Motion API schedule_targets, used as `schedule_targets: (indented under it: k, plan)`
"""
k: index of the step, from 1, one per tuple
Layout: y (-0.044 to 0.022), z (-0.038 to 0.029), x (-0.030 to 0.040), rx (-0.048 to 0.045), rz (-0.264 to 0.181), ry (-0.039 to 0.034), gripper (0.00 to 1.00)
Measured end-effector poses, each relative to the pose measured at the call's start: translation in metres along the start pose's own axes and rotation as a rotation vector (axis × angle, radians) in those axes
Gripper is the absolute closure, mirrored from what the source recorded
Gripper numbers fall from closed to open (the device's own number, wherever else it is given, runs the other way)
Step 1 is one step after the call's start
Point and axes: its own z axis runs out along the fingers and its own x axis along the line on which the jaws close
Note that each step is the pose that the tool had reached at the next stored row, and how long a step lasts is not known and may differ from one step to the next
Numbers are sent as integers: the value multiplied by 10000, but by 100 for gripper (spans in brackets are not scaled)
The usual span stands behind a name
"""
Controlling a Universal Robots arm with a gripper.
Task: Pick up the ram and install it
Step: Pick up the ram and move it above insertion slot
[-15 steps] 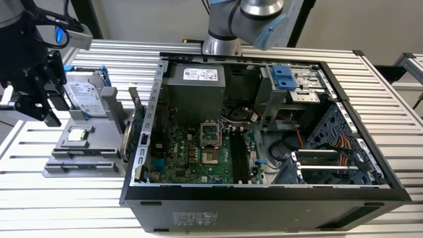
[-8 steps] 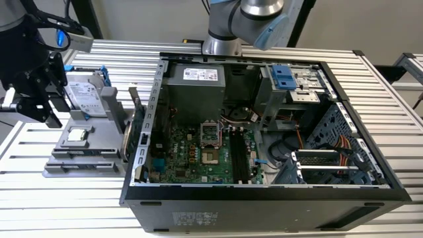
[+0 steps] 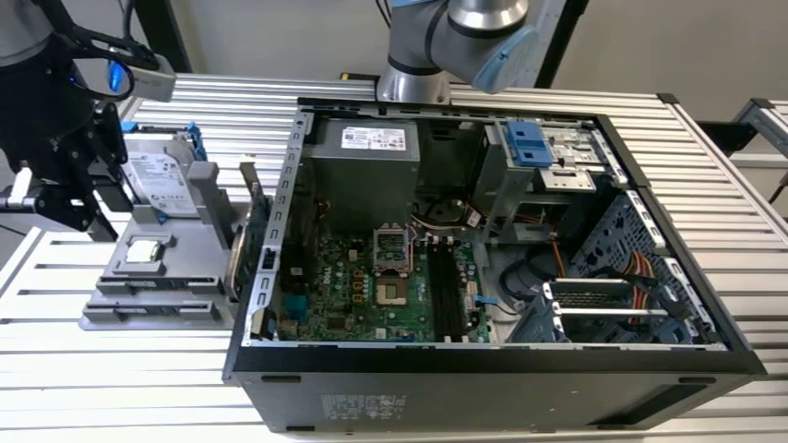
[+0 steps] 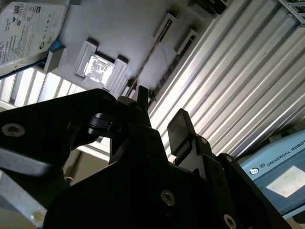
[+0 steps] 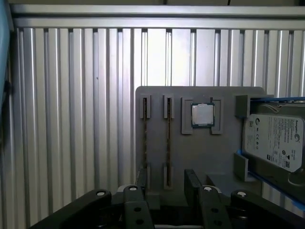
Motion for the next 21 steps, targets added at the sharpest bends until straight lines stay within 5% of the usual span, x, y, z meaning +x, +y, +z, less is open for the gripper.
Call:
schedule_targets:
  k: [21]
  plan:
    - [0, 135, 0, -4, 0, 1, 0]
